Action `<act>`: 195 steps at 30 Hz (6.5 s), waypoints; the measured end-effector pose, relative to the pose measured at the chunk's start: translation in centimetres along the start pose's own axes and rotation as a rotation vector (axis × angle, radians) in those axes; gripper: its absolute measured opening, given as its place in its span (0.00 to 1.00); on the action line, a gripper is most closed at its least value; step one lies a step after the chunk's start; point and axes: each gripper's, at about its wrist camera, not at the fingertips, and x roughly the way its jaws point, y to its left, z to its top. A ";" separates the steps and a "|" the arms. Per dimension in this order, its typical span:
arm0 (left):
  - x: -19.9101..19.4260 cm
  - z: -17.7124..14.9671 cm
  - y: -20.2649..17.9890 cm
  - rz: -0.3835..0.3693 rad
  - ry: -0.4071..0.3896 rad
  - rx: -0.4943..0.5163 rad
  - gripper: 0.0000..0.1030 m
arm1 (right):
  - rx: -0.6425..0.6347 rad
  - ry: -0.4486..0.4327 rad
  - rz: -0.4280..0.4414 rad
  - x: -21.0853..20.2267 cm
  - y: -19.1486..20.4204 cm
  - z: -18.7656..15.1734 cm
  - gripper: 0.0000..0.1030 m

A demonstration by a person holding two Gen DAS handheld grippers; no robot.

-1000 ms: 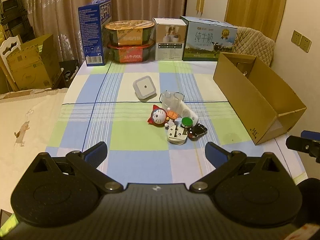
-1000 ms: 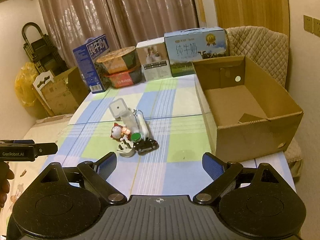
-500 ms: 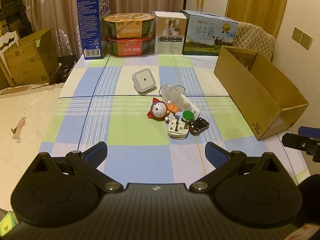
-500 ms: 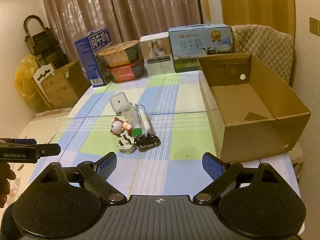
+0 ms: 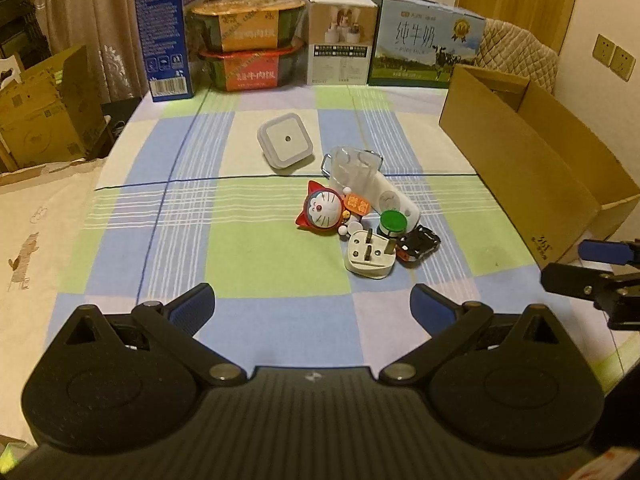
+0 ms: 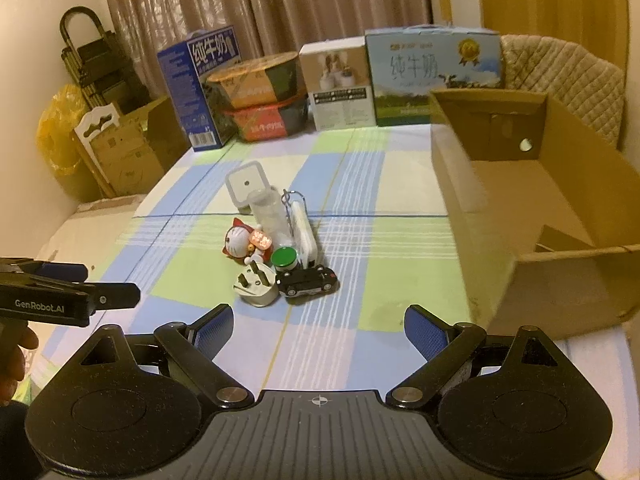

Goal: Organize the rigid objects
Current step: 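Lower the right tool onto the black toy car and grasp it, then grasp the white plug with the left tool while the right tool holds the toy car, then carry the white plug and black toy car with both tools over the cardboard box, then open the left tool to drop the plug while the right tool releases the toy car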

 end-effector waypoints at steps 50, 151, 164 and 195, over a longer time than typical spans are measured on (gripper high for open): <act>11.3 0.2 1.0 -0.078 0.033 0.064 0.99 | -0.111 0.121 0.065 16.5 -2.0 2.0 0.62; 0.2 8.3 -24.6 -0.320 -0.073 0.191 0.43 | 0.128 -0.137 -0.265 -11.4 -18.0 7.3 0.61; 6.8 11.7 -28.6 -0.352 -0.039 0.271 0.43 | 0.189 -0.100 -0.272 -7.4 -22.4 9.0 0.61; 6.7 12.3 -26.2 -0.269 -0.077 0.252 0.54 | 0.210 -0.064 -0.233 -5.1 -22.2 8.9 0.62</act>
